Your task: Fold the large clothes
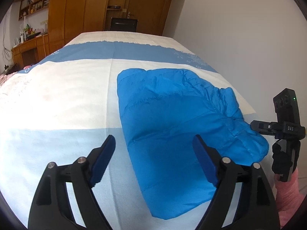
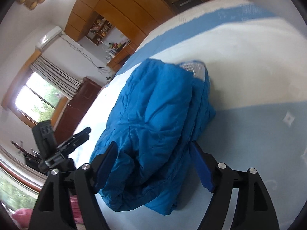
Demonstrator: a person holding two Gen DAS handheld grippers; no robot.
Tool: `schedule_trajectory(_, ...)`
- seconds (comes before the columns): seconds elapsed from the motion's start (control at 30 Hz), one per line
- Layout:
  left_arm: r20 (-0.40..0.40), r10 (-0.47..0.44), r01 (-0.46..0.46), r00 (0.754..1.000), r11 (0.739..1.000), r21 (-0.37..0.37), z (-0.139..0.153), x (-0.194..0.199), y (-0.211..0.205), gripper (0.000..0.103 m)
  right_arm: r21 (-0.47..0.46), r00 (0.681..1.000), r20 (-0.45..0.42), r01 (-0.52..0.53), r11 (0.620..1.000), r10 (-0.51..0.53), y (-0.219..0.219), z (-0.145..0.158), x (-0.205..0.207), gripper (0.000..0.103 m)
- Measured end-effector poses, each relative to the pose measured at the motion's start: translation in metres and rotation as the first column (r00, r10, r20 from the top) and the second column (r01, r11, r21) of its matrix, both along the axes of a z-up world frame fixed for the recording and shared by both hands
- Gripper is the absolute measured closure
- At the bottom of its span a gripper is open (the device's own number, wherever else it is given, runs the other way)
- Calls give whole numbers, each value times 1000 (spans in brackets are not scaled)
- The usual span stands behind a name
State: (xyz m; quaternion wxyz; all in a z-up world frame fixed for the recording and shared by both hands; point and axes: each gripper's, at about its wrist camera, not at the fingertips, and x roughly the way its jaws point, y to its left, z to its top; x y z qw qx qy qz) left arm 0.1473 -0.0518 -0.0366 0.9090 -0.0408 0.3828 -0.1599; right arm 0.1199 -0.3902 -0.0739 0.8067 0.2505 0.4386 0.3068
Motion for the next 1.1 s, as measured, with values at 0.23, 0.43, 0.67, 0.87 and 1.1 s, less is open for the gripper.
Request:
schedule_trajectory(0.23, -102, -49, 39, 994, 995, -94, -19, 19, 12, 13, 96, 997, -66, -29, 995, 35, -5, -18, 10, 21)
schedule_trajectory(0.43, -205, -101, 60, 973, 979, -197, -41, 41, 22, 11, 131, 993, -97, -53, 990, 66, -4, -29, 19, 17)
schedule_trajectory(0.67, -284, -186, 83, 941, 937, -341, -63, 57, 28, 10, 153, 990, -115, -67, 986, 85, -6, -39, 26, 13)
schedule_trajectory(0.87, -330, -271, 98, 904, 884, -457, -79, 65, 24, 8, 211, 979, -166, -87, 974, 123, -7, -54, 28, 12)
schedule_trajectory(1.1, -330, -312, 125, 891, 866, -484, -85, 73, 13, 5, 208, 978, -154, -109, 972, 142, -1, -60, 31, 10)
